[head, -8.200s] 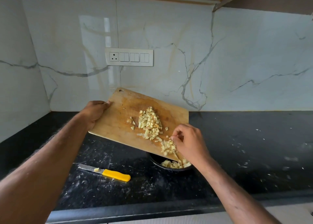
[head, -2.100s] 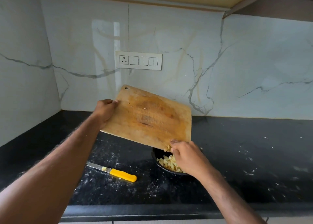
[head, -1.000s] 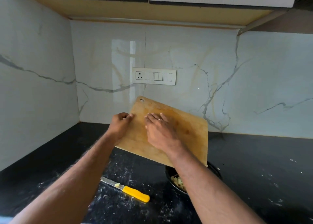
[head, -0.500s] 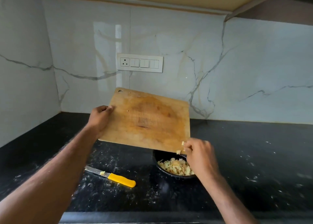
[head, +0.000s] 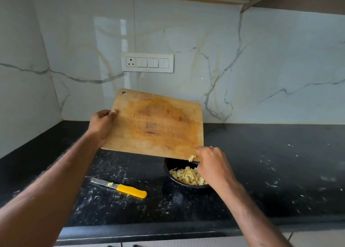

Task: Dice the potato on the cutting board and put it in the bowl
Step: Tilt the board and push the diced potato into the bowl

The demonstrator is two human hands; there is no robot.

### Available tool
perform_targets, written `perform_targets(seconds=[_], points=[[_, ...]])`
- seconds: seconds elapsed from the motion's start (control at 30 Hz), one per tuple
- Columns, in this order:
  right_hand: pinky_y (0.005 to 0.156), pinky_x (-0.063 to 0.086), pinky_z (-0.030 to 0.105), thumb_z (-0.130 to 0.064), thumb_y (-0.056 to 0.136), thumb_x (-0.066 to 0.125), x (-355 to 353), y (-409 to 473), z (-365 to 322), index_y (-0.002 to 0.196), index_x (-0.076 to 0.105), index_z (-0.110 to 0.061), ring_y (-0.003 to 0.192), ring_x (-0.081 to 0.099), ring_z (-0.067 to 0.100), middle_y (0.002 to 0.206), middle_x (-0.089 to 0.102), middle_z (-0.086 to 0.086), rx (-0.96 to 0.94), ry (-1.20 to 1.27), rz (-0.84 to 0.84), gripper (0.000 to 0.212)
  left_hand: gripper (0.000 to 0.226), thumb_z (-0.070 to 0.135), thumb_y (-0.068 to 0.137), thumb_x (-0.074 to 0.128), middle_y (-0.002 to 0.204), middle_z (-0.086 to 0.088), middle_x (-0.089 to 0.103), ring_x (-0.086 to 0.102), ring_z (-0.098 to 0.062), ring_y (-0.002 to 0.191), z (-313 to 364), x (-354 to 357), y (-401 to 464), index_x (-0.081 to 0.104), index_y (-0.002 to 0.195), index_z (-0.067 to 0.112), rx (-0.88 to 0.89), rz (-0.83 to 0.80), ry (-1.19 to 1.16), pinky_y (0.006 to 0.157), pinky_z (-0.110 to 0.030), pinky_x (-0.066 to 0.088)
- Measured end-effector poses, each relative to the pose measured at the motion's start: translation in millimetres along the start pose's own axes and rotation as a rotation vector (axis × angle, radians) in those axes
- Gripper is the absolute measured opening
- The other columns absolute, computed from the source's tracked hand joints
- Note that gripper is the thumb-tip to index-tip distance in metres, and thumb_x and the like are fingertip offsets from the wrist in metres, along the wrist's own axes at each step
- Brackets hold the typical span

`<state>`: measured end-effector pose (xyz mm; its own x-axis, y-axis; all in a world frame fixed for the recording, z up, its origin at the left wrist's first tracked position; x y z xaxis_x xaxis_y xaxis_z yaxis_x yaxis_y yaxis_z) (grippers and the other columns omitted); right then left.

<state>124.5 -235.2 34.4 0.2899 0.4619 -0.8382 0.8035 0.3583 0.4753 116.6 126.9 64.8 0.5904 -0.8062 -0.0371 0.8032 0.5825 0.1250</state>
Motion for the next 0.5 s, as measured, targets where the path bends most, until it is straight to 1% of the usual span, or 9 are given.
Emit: perform_targets(seconds=[0.03, 0.1, 0.2, 0.23, 0.3, 0.37, 0.43, 0.47, 0.5], points=[[0.101, 0.053, 0.03, 0.018, 0.08, 0.049, 2, 2, -4, 0.134, 0.064, -0.014, 0.107, 0.07, 0.02, 0.136, 0.064, 0.002, -0.043, -0.005, -0.032, 0.065, 0.031, 0.042, 0.101, 0.059, 0.101, -0.015, 0.072, 0.074, -0.031, 0.08, 0, 0, 0, 0.069, 0.099, 0.013, 0.0, 0.003, -0.004, 0.055, -0.035, 0.06], [0.103, 0.05, 0.032, 0.015, 0.084, 0.047, 12, -2, -12, 0.132, 0.065, -0.012, 0.116, 0.066, 0.025, 0.14, 0.06, 0.001, -0.079, -0.024, -0.183, 0.058, 0.029, 0.041, 0.101, 0.06, 0.098, -0.014, 0.073, 0.076, -0.027, 0.073, -1, 0, 2, 0.069, 0.099, 0.014, -0.006, 0.004, -0.023, 0.055, -0.036, 0.06], [0.077, 0.062, 0.042, 0.009, 0.077, 0.042, 19, -7, -8, 0.079, 0.073, -0.006, 0.068, 0.069, 0.019, 0.088, 0.075, 0.007, -0.006, -0.016, -0.241, 0.035, 0.029, 0.042, 0.1, 0.06, 0.098, -0.013, 0.073, 0.076, -0.025, 0.071, -4, -3, 5, 0.07, 0.1, 0.015, -0.029, 0.025, -0.026, 0.056, -0.038, 0.061], [0.073, 0.062, 0.042, 0.008, 0.077, 0.044, 16, -6, -5, 0.078, 0.074, -0.007, 0.065, 0.069, 0.018, 0.084, 0.076, 0.007, 0.021, -0.022, -0.202, 0.034, 0.029, 0.042, 0.1, 0.06, 0.099, -0.013, 0.074, 0.076, -0.025, 0.072, -6, -4, 6, 0.07, 0.101, 0.015, -0.036, 0.031, -0.025, 0.056, -0.038, 0.061], [0.073, 0.062, 0.034, 0.008, 0.081, 0.048, 9, -3, -2, 0.105, 0.078, -0.012, 0.074, 0.072, 0.018, 0.101, 0.077, 0.007, 0.039, -0.026, -0.12, 0.043, 0.029, 0.042, 0.1, 0.061, 0.1, -0.013, 0.074, 0.076, -0.027, 0.076, -10, -5, 7, 0.07, 0.103, 0.015, -0.05, 0.033, -0.025, 0.058, -0.04, 0.062], [0.066, 0.06, 0.024, 0.008, 0.085, 0.05, 7, -4, -7, 0.121, 0.074, -0.02, 0.068, 0.068, 0.014, 0.11, 0.075, 0.004, 0.01, -0.016, -0.107, 0.051, 0.03, 0.042, 0.1, 0.062, 0.102, -0.014, 0.073, 0.076, -0.03, 0.081, -13, -4, 7, 0.069, 0.106, 0.014, -0.06, 0.033, -0.021, 0.062, -0.044, 0.063], [0.053, 0.053, 0.021, -0.003, 0.089, 0.061, 2, -6, -7, 0.088, 0.079, -0.026, 0.053, 0.058, 0.007, 0.083, 0.075, -0.008, 0.019, -0.063, -0.051, 0.029, 0.031, 0.041, 0.099, 0.062, 0.103, -0.015, 0.073, 0.075, -0.032, 0.084, -15, -4, 7, 0.069, 0.106, 0.012, -0.064, 0.029, -0.034, 0.068, -0.051, 0.063], [0.047, 0.046, 0.018, -0.012, 0.089, 0.07, -3, -6, -4, 0.065, 0.069, -0.027, 0.047, 0.052, 0.003, 0.062, 0.065, -0.013, 0.046, -0.091, 0.006, 0.028, 0.031, 0.041, 0.099, 0.063, 0.103, -0.015, 0.073, 0.075, -0.033, 0.085, -15, -5, 7, 0.069, 0.106, 0.012, -0.066, 0.031, -0.038, 0.07, -0.053, 0.063], [0.044, 0.039, 0.015, -0.021, 0.086, 0.077, -6, -6, 1, 0.055, 0.057, -0.026, 0.045, 0.049, 0.001, 0.052, 0.054, -0.014, 0.092, -0.104, 0.04, 0.037, 0.03, 0.04, 0.099, 0.063, 0.103, -0.015, 0.073, 0.075, -0.034, 0.086, -17, -7, 7, 0.069, 0.105, 0.012, -0.071, 0.038, -0.04, 0.071, -0.054, 0.063]])
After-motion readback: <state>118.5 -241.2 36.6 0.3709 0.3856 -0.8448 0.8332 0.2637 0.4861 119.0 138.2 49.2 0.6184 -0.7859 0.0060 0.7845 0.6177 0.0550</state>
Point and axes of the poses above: each hand's wrist, its own y-axis towards the middle knuckle, its own x-axis out of the palm, z = x × y, the point moved 7 cm from there along y, towards the middle knuckle
